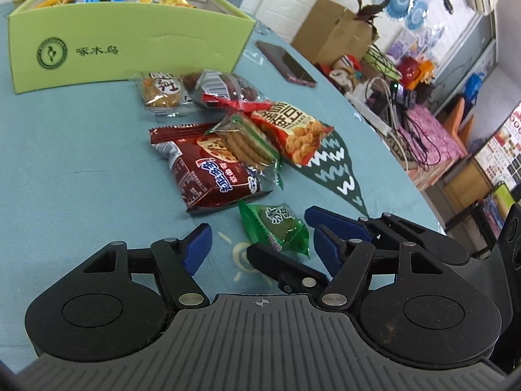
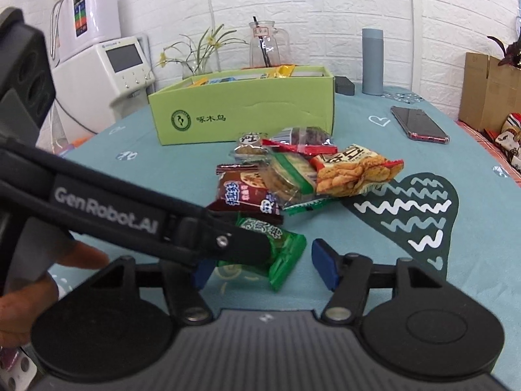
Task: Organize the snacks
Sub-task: 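Grasp the green pea snack bag with the left gripper, then place the green bag into the green box and open the left gripper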
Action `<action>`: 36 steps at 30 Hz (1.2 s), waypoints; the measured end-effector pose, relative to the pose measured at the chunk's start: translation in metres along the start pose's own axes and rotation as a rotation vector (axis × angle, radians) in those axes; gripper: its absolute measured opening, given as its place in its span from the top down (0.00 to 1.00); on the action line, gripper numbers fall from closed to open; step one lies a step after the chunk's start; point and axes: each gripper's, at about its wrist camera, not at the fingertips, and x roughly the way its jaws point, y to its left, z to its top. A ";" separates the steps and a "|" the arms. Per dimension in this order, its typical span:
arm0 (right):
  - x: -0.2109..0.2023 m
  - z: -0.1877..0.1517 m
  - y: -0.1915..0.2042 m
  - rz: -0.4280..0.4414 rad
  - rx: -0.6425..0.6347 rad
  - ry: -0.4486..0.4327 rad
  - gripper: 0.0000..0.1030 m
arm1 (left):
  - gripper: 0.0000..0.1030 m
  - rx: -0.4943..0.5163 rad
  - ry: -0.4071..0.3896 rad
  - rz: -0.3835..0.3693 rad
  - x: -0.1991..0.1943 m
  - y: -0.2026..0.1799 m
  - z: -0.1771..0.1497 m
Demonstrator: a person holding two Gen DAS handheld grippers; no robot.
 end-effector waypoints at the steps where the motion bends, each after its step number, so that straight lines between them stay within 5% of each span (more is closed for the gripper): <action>1: 0.002 0.001 0.001 0.003 0.001 0.002 0.37 | 0.48 0.001 -0.004 -0.001 0.001 0.000 0.000; 5: 0.007 -0.001 -0.001 0.007 0.021 0.014 0.37 | 0.51 0.009 -0.010 -0.007 0.005 -0.001 0.001; 6: 0.007 -0.002 -0.002 0.011 0.028 0.013 0.38 | 0.57 0.019 -0.011 -0.006 0.005 -0.003 0.000; 7: 0.006 -0.002 -0.003 0.005 0.028 0.011 0.48 | 0.75 0.031 -0.005 -0.012 0.007 -0.004 -0.001; 10: 0.001 -0.005 0.003 -0.015 0.002 0.011 0.62 | 0.88 0.021 -0.002 -0.030 0.007 -0.006 -0.002; 16: -0.020 0.024 0.008 -0.026 -0.048 -0.095 0.62 | 0.87 0.005 -0.105 -0.084 -0.027 -0.011 0.020; 25: 0.046 0.128 0.015 0.073 -0.153 -0.232 0.60 | 0.86 0.030 -0.297 0.060 -0.049 0.021 0.121; 31: 0.122 0.193 0.008 0.138 -0.128 -0.212 0.58 | 0.85 0.022 -0.323 0.153 -0.021 0.062 0.190; 36: 0.190 0.215 -0.003 0.136 -0.122 -0.127 0.54 | 0.86 -0.007 -0.259 0.168 0.028 0.105 0.228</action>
